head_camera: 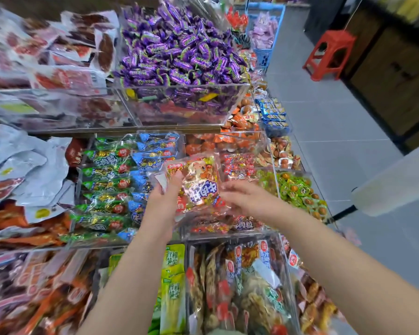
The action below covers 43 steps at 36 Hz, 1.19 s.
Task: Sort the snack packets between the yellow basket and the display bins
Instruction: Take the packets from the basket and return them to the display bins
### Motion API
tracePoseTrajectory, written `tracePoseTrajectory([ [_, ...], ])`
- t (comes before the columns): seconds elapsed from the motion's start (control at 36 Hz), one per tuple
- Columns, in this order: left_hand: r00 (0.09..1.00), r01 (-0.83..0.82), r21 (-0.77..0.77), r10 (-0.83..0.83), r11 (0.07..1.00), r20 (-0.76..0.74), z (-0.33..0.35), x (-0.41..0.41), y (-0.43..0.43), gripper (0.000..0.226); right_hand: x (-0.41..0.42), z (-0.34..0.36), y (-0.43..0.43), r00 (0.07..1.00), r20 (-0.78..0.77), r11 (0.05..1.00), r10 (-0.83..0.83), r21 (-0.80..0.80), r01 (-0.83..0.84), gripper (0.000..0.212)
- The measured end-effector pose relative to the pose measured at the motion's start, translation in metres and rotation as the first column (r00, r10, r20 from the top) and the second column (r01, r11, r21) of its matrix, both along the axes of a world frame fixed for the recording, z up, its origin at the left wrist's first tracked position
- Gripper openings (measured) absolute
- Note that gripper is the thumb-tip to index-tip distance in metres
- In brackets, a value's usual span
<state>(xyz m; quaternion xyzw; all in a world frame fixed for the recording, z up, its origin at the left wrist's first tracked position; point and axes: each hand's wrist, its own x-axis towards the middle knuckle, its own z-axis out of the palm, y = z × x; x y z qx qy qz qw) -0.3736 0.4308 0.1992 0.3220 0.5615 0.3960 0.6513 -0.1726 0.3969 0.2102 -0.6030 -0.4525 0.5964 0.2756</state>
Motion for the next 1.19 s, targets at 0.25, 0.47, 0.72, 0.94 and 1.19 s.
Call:
tracePoseTrajectory([
  [0.25, 0.986, -0.15, 0.043, 0.147, 0.988, 0.078, 0.003, 0.025, -0.02, 0.051, -0.043, -0.01, -0.031, 0.653, -0.496, 0.819, -0.573, -0.377, 0.432, 0.013],
  [0.47, 0.999, 0.006, 0.132, -0.011, 0.991, 0.038, -0.003, 0.021, -0.011, 0.037, -0.052, -0.009, -0.014, 0.578, -0.546, 0.794, -0.607, -0.376, 0.478, 0.043],
  [0.72, 0.983, -0.149, 0.069, 0.155, 0.986, -0.097, 0.002, -0.018, 0.028, 0.057, 0.009, 0.013, 0.059, 0.883, 0.01, 0.878, -0.469, -0.104, 0.467, 0.067],
  [0.94, 0.984, -0.178, 0.1, 0.175, 0.979, 0.04, 0.005, -0.035, 0.049, 0.058, 0.012, 0.006, 0.148, 0.673, 0.727, 0.917, -0.139, 0.351, -0.19, 0.043],
  [1.19, 0.972, -0.207, 0.055, 0.199, 0.977, 0.12, 0.0, -0.049, 0.06, 0.041, 0.002, -0.018, 0.174, 0.279, 0.942, 0.795, -0.187, 0.312, -0.52, 0.042],
])
